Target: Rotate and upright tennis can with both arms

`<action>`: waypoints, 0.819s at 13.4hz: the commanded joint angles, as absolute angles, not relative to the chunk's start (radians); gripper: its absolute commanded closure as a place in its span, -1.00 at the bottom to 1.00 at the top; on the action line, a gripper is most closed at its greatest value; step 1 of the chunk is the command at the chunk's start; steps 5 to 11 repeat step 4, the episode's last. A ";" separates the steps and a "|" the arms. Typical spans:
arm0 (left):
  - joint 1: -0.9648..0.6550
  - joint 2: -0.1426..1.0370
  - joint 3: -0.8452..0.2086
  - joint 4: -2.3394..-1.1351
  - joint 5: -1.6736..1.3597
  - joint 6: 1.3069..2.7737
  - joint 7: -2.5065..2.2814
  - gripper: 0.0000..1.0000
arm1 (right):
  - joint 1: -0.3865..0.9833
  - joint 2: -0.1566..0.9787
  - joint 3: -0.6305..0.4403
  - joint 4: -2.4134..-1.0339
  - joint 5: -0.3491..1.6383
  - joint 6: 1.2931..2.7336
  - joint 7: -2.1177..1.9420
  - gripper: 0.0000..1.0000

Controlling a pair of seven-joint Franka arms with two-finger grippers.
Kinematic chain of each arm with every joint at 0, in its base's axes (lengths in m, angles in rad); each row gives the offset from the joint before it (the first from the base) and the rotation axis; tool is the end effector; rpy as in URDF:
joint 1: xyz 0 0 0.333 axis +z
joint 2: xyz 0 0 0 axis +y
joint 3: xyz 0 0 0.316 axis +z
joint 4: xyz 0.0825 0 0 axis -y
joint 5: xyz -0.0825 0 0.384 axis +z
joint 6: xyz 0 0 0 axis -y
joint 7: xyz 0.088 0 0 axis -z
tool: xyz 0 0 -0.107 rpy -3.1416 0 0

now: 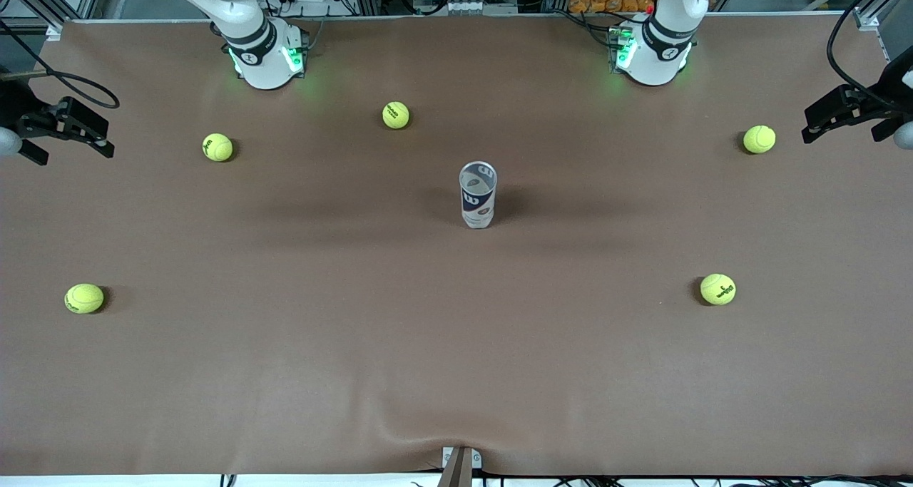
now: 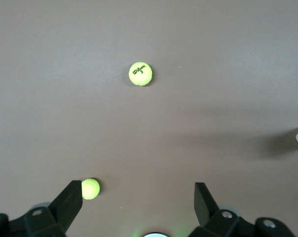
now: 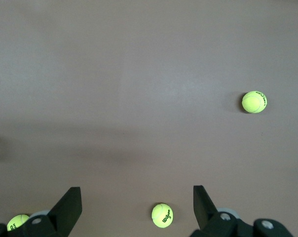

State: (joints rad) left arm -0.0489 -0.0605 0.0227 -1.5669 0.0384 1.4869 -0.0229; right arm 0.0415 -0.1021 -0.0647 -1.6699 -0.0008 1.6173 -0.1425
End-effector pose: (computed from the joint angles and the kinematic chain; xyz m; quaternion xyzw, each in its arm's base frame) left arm 0.5270 -0.0090 0.6518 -0.9998 0.0003 0.0093 0.0187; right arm 0.5267 -0.0141 0.6368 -0.9979 -0.0597 -0.0248 0.0008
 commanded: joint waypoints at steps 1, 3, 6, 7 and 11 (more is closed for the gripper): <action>-0.048 -0.072 0.020 -1.572 0.037 1.489 -0.037 -1.00 | 0.031 -0.117 -0.058 -1.671 0.009 1.608 -0.138 -1.00; -0.051 -0.071 0.018 -1.571 0.037 1.489 -0.038 -1.00 | 0.029 -0.118 -0.060 -1.671 0.009 1.606 -0.140 -1.00; -0.051 -0.069 0.018 -1.572 0.037 1.488 -0.040 -1.00 | 0.029 -0.118 -0.060 -1.671 0.009 1.606 -0.140 -1.00; -0.051 -0.069 0.018 -1.572 0.037 1.488 -0.040 -1.00 | 0.029 -0.118 -0.060 -1.671 0.009 1.606 -0.140 -1.00; -0.051 -0.069 0.018 -1.572 0.037 1.488 -0.040 -1.00 | 0.029 -0.118 -0.060 -1.671 0.009 1.606 -0.140 -1.00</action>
